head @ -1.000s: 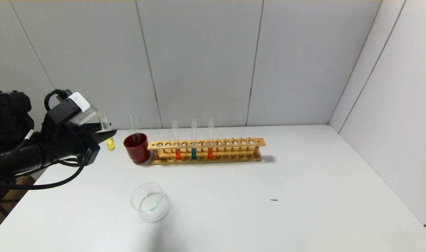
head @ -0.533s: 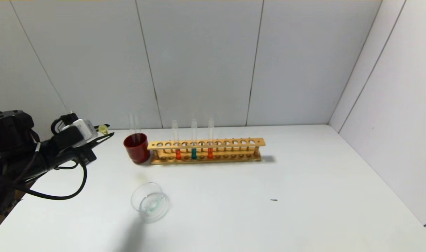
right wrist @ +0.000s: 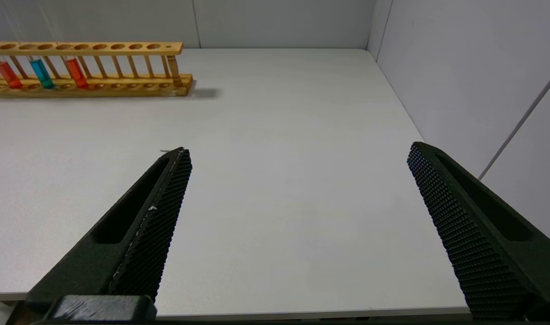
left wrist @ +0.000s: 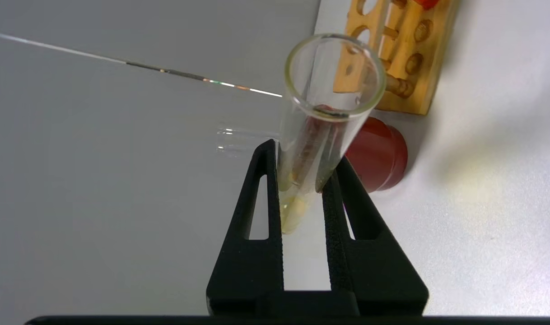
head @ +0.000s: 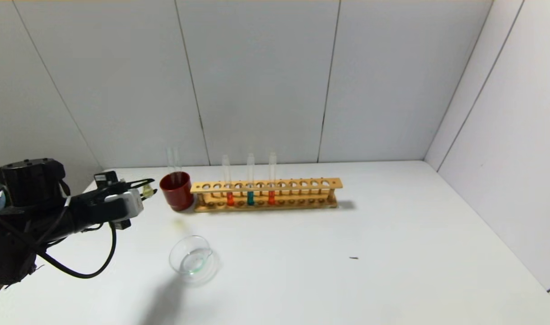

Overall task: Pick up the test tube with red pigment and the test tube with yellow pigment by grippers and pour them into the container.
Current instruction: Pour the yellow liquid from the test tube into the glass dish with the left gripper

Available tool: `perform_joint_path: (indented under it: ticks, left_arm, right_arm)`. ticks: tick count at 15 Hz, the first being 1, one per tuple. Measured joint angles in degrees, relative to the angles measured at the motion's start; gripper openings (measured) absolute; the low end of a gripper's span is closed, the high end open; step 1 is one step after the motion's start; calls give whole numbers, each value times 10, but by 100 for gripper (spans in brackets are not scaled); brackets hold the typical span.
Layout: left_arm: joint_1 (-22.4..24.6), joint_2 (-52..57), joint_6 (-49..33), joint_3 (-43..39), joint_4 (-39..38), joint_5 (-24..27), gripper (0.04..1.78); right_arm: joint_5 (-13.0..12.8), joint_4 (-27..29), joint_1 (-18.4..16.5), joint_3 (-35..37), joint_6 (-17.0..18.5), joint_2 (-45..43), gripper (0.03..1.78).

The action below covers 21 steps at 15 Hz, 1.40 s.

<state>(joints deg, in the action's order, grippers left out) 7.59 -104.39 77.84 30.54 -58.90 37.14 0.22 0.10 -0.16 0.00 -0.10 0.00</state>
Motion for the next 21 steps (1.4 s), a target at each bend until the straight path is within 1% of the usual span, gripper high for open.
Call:
perform_joint_path:
  ticks: [10, 13, 18, 21]
  left_arm:
    - [-26, -13, 139, -8, 0, 4, 31]
    - [-31, -16, 153, -10, 1, 10, 31]
    - [-39, -20, 184, -18, 2, 39, 31]
    - [-39, -20, 214, -19, 4, 46, 31]
  right_arm:
    - [0, 0, 0, 0, 0, 0, 175]
    - [0, 0, 0, 0, 0, 0, 175]
    - [0, 0, 0, 0, 0, 0, 175]
    - [0, 0, 0, 0, 0, 0, 175]
